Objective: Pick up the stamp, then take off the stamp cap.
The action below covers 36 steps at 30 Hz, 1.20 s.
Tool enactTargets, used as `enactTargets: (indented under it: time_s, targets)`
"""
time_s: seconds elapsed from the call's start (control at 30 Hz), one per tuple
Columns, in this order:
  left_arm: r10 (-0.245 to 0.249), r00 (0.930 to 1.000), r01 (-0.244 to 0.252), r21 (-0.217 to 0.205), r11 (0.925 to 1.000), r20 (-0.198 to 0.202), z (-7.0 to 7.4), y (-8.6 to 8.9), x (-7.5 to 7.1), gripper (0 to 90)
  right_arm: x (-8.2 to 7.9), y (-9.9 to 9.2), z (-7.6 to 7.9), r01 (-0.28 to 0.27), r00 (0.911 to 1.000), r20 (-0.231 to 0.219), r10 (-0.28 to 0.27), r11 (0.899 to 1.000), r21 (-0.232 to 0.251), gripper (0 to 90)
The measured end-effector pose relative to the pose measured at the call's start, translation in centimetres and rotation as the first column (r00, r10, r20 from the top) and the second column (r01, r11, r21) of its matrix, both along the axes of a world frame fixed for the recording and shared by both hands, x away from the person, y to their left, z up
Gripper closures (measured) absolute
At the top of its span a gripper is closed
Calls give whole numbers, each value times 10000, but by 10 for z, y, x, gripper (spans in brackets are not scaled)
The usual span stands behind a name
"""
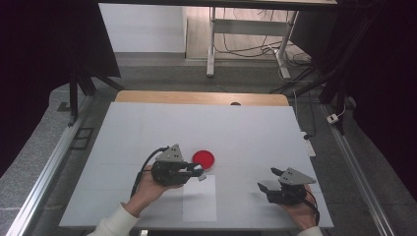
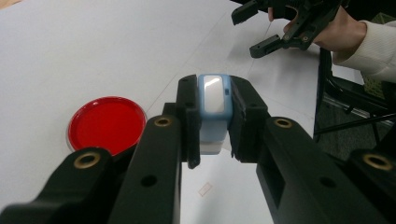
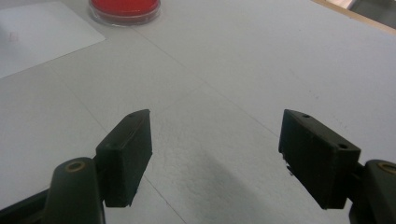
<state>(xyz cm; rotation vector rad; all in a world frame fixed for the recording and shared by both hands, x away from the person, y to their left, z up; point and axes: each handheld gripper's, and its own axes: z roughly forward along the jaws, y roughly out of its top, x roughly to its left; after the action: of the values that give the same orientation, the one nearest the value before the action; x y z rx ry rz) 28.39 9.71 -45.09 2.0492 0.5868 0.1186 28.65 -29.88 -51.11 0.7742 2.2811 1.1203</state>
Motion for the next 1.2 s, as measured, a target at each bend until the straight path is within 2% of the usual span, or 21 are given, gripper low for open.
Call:
enactTargets:
  time_s: [0.33,0.73,1.2]
  targets:
    - [151,9999,-151,-53,9999,-61,-1,3,2,756,0,0,0,72,10000,63,-71,10000,-45,251]
    - [222,9997,-223,-112,9997,-124,-2,4,4,755,-1,1,3,2,10000,96,-4,9998,222,251]
    - [365,9992,-367,-99,9993,-187,-4,4,4,755,-5,13,5,-145,9994,308,129,9985,532,258]
